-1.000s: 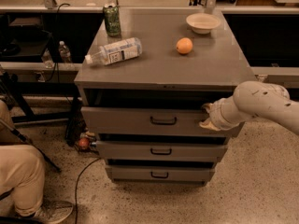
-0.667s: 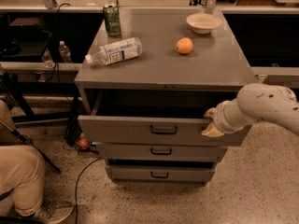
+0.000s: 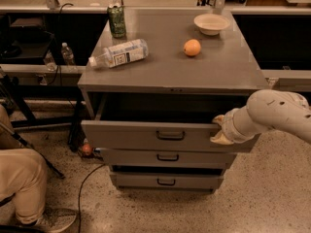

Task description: Open top drawer

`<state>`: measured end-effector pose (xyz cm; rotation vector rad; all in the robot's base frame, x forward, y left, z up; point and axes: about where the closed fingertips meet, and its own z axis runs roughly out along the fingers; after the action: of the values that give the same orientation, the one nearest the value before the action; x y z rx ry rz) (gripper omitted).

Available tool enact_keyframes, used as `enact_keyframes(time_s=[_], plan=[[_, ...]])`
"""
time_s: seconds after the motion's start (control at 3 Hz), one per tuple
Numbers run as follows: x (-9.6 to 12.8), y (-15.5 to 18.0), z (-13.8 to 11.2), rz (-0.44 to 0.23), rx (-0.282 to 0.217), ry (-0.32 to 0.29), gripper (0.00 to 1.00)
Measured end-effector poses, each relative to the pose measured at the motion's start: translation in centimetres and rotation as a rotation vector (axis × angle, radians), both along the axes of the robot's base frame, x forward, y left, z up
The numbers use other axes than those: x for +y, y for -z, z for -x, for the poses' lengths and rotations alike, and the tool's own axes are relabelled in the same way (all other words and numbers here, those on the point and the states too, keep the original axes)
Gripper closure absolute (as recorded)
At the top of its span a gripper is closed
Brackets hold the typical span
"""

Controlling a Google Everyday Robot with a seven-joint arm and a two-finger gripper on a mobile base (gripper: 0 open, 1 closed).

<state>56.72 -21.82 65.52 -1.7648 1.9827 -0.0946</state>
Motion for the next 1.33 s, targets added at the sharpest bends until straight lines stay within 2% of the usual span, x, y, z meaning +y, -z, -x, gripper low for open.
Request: enact_keyframes(time_s=[0.33, 0.67, 1.0, 1.33], plan=[[-0.1, 0.4, 2.9, 0.019, 0.017, -0.018, 1.00], [-0.2, 0.4, 3.2, 0.020, 0.018, -0.017, 1.00], [0.0, 0.7, 6.5, 0.017, 0.029, -0.004, 1.00], [0.1, 0.7, 6.7, 0.016, 0.030, -0.003, 1.00]])
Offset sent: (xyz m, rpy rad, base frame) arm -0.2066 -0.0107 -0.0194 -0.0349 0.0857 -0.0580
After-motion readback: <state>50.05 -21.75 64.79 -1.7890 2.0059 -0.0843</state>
